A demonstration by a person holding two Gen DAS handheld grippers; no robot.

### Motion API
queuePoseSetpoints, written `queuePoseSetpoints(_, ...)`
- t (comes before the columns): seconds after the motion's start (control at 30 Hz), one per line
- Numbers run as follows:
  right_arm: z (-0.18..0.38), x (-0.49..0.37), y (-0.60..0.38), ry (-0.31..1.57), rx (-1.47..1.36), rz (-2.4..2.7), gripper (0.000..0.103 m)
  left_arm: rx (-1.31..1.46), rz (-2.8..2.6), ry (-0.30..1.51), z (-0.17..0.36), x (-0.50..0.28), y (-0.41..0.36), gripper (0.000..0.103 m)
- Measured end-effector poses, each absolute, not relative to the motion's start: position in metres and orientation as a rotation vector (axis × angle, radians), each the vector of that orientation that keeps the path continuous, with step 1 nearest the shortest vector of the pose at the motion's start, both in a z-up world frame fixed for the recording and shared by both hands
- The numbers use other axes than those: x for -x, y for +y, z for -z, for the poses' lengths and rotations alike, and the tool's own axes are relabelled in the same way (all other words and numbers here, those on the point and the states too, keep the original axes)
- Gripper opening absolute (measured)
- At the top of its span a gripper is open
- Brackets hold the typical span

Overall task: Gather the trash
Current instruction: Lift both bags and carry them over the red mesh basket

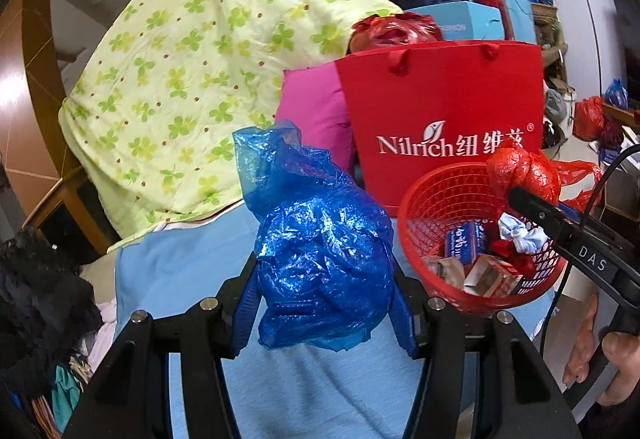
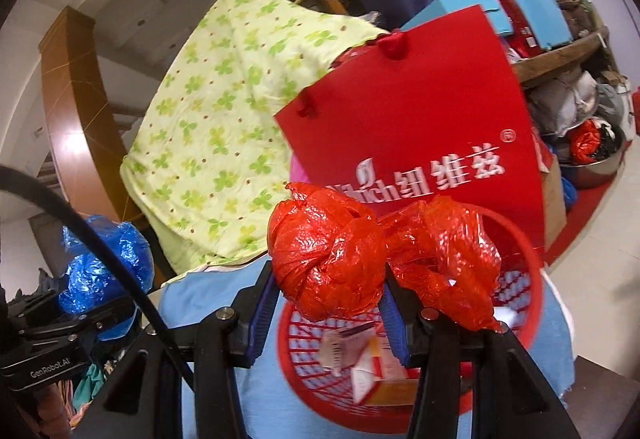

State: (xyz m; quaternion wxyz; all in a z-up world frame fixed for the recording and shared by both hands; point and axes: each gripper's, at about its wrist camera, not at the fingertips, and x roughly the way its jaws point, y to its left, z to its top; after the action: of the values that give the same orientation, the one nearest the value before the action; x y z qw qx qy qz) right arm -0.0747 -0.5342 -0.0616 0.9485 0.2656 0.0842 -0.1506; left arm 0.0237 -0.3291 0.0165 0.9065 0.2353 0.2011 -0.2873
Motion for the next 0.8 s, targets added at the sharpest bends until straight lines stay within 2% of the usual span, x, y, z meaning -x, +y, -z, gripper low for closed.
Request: queuePoseSetpoints(0.8, 0.072, 0.105, -0.571, 0.097, -0.69, 0.379, 0.051, -0.572, 0.688, 0.389, -0.013, 0.002, -0.39, 0.059)
